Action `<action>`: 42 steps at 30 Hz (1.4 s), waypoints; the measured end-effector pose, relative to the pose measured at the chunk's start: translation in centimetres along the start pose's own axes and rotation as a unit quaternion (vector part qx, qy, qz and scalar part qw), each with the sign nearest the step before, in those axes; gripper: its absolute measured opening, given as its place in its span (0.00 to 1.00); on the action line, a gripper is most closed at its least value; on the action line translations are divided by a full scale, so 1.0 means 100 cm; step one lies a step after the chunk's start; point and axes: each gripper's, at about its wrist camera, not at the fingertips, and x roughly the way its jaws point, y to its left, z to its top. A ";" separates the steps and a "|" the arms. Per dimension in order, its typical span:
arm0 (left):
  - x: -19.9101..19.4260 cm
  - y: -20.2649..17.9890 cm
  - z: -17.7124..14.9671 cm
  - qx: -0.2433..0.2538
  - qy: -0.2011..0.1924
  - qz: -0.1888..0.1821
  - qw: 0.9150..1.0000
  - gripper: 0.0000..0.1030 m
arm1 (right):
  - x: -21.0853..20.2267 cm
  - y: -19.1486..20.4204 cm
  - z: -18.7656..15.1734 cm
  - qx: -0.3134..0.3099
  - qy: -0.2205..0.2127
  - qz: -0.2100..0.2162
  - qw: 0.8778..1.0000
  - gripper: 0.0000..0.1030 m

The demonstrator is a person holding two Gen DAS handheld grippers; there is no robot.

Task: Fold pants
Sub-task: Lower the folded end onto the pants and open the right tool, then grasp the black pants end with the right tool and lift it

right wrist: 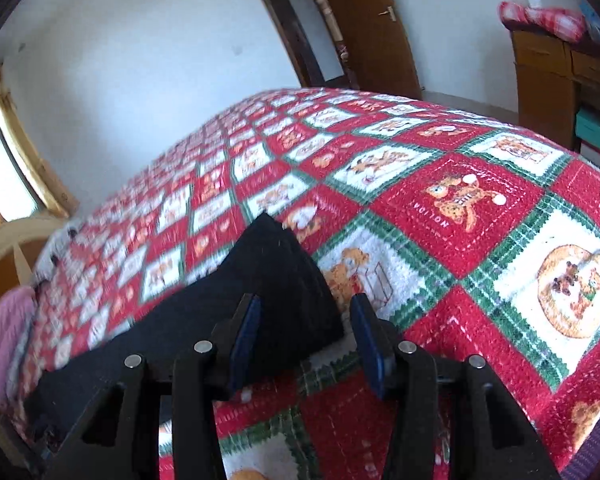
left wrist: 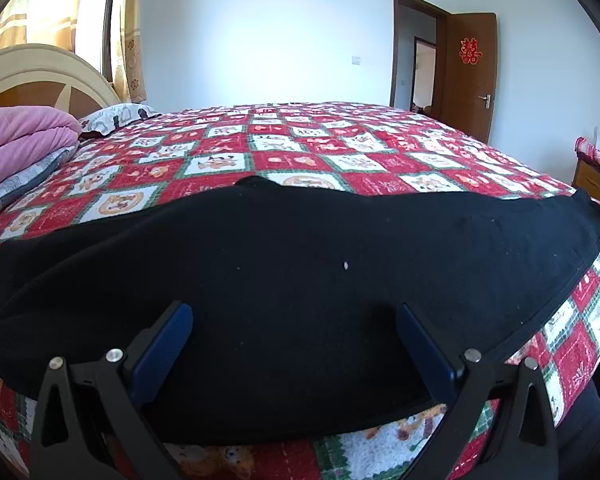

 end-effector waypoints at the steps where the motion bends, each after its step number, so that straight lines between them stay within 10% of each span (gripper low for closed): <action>1: 0.000 0.001 0.000 -0.002 -0.001 -0.002 1.000 1.00 | -0.002 0.002 -0.002 -0.006 0.006 -0.006 1.000 0.48; 12: 0.002 -0.003 0.000 0.004 0.001 0.012 1.000 1.00 | 0.013 0.018 -0.008 -0.034 -0.021 0.005 0.999 0.48; 18: 0.002 -0.003 -0.001 0.003 0.000 0.012 1.000 1.00 | 0.006 -0.014 -0.005 0.053 -0.037 0.055 0.996 0.15; 35: 0.002 -0.005 -0.003 0.004 -0.001 0.011 1.000 1.00 | 0.005 0.001 -0.009 0.026 -0.020 0.017 0.999 0.29; 42: 0.003 -0.006 -0.003 0.005 -0.003 0.014 1.000 1.00 | -0.001 -0.033 0.001 0.158 0.042 0.102 0.981 0.34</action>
